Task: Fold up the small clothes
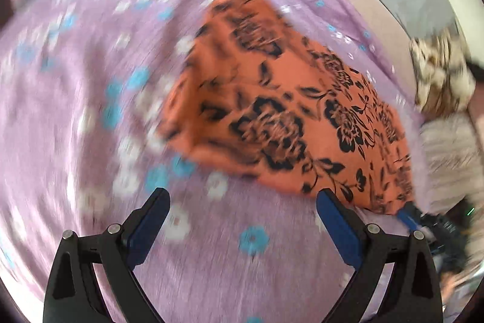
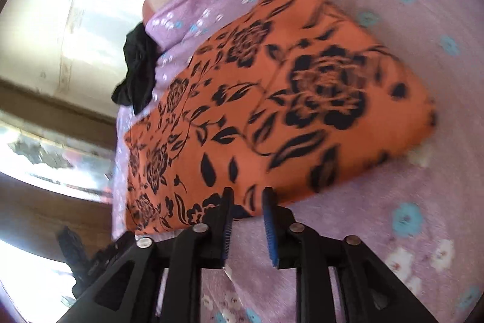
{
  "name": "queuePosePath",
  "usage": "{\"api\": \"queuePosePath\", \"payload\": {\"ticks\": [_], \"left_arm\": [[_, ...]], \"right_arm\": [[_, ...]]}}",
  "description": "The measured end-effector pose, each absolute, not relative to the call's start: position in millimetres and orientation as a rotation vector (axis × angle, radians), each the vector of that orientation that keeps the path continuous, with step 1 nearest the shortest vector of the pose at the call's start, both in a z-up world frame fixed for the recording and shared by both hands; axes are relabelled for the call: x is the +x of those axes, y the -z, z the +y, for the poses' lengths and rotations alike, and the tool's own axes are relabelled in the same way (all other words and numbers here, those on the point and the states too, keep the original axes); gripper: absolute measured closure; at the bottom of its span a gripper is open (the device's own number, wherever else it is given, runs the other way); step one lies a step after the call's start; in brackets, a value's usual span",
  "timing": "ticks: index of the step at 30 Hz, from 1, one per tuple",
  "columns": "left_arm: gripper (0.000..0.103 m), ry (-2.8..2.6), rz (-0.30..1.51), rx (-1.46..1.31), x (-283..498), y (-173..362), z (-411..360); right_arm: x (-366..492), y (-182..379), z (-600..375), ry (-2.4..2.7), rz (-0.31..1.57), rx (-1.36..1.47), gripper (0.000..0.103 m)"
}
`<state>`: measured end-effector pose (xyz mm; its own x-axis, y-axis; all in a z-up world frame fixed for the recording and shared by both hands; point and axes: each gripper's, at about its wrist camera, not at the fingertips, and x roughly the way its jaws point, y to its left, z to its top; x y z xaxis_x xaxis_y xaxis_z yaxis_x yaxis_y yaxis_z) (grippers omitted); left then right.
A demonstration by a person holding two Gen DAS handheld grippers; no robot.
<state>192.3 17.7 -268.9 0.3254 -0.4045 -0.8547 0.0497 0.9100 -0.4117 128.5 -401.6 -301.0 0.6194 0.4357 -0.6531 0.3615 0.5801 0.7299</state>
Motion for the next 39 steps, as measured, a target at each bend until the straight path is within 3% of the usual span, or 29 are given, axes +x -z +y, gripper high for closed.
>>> {"api": "queuePosePath", "payload": {"ticks": [1, 2, 3, 10, 19, 20, 24, 25, 27, 28, 29, 30, 33, 39], "left_arm": [[0.006, 0.317, 1.224, -0.396, 189.5, 272.3, 25.4], [0.006, 0.327, 1.213, -0.434, 185.1, 272.6, 30.2], [0.006, 0.340, 1.208, -0.459, 182.8, 271.0, 33.1], [0.004, 0.320, 1.185, -0.614, 191.3, 276.7, 35.4], [0.005, 0.295, 1.062, -0.750, 219.2, 279.7, 30.6], [0.008, 0.297, 1.057, -0.752, 221.0, 280.3, 28.6], [0.047, 0.284, 1.079, -0.747, 233.7, 288.1, 22.8], [0.052, 0.275, 1.078, -0.750, 236.2, 290.3, 23.6], [0.065, 0.263, 1.079, -0.758, 236.6, 292.6, 26.7], [0.068, 0.254, 1.081, -0.754, 238.0, 293.6, 26.8], [0.078, 0.242, 1.085, -0.740, 239.1, 294.9, 26.6], [0.085, 0.235, 1.087, -0.731, 238.3, 296.5, 27.7], [0.090, 0.235, 1.070, -0.719, 237.3, 292.9, 26.6], [0.094, 0.287, 0.989, -0.624, 223.7, 262.6, 20.6]], "right_arm": [[122.1, 301.1, -408.1, -0.040, 0.930, 1.011, 0.060], [116.8, 301.1, -413.2, -0.035, 0.920, 1.035, 0.034], [110.8, 300.9, -418.4, -0.034, 0.903, 1.070, 0.028], [82.2, 334.1, -439.2, 0.004, 0.843, 1.341, 0.030], [100.9, 339.2, -441.8, 0.084, 0.687, 1.340, 0.032], [107.5, 339.3, -441.0, 0.101, 0.688, 1.321, 0.032], [129.9, 338.2, -439.4, 0.120, 0.683, 1.274, 0.032], [133.6, 338.7, -439.4, 0.124, 0.680, 1.275, 0.036], [140.3, 344.6, -443.2, 0.142, 0.690, 1.283, 0.058], [143.5, 351.0, -445.7, 0.151, 0.710, 1.295, 0.076], [146.5, 354.5, -446.1, 0.152, 0.712, 1.317, 0.082], [145.8, 357.3, -449.4, 0.147, 0.699, 1.342, 0.083], [146.9, 348.5, -448.6, 0.157, 0.696, 1.277, 0.086], [134.3, 306.6, -439.2, 0.165, 0.611, 1.114, 0.091]]}}
